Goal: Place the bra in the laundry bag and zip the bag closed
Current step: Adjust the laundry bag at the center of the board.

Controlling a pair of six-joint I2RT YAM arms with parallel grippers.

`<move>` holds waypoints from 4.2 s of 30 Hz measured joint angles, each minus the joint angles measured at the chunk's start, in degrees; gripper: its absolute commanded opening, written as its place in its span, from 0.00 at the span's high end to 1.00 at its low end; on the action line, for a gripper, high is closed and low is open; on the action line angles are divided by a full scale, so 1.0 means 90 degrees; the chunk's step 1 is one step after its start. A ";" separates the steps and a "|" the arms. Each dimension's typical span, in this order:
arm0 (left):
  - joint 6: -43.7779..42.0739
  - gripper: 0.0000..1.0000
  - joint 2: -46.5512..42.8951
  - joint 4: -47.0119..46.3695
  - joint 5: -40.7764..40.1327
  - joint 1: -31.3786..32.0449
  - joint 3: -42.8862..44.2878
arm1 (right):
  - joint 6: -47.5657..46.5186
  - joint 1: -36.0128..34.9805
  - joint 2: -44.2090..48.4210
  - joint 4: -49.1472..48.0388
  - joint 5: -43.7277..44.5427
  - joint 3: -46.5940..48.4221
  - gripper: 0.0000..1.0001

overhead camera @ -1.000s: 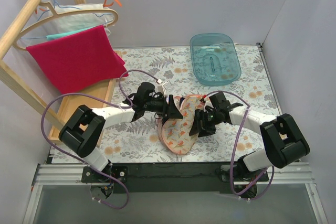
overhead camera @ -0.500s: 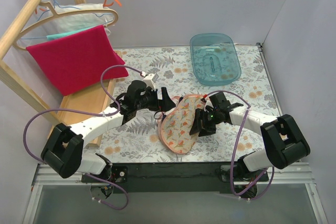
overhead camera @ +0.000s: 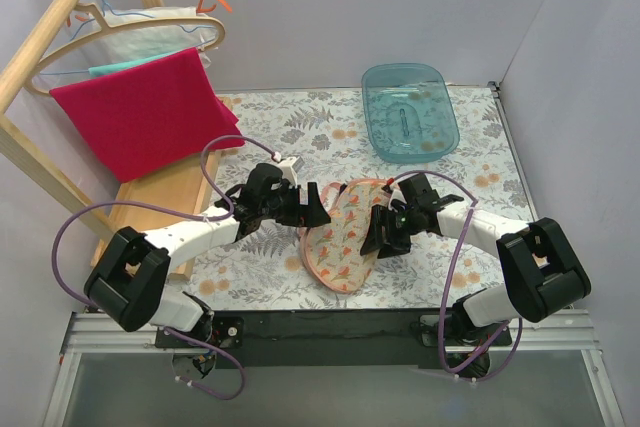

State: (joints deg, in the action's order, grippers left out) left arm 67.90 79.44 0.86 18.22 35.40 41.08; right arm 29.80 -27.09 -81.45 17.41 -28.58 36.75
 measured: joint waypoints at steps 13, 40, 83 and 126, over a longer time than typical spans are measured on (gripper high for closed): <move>0.0199 0.20 0.0746 -0.0427 0.0889 0.0015 -0.0015 | -0.0005 0.0000 -0.0002 0.0000 -0.0002 0.0073 0.33; 0.1333 0.41 0.1851 -0.2465 0.3803 0.0301 0.0046 | -0.0007 -0.0136 -0.0172 0.0000 -0.0002 0.0287 0.33; 0.0379 0.07 -0.0243 0.0648 -0.1496 0.0301 -0.0039 | -0.0005 -0.0172 -0.0260 0.0005 0.0168 0.0321 0.34; 0.0413 0.34 0.1052 -0.0588 0.1326 0.0335 -0.0092 | -0.0017 -0.0223 -0.0384 0.0036 0.0153 0.0435 0.34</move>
State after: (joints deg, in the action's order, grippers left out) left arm 71.61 88.90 -4.43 30.15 38.41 40.25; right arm 29.65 -29.10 -84.90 17.74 -27.20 40.66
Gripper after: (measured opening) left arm 0.709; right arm 0.664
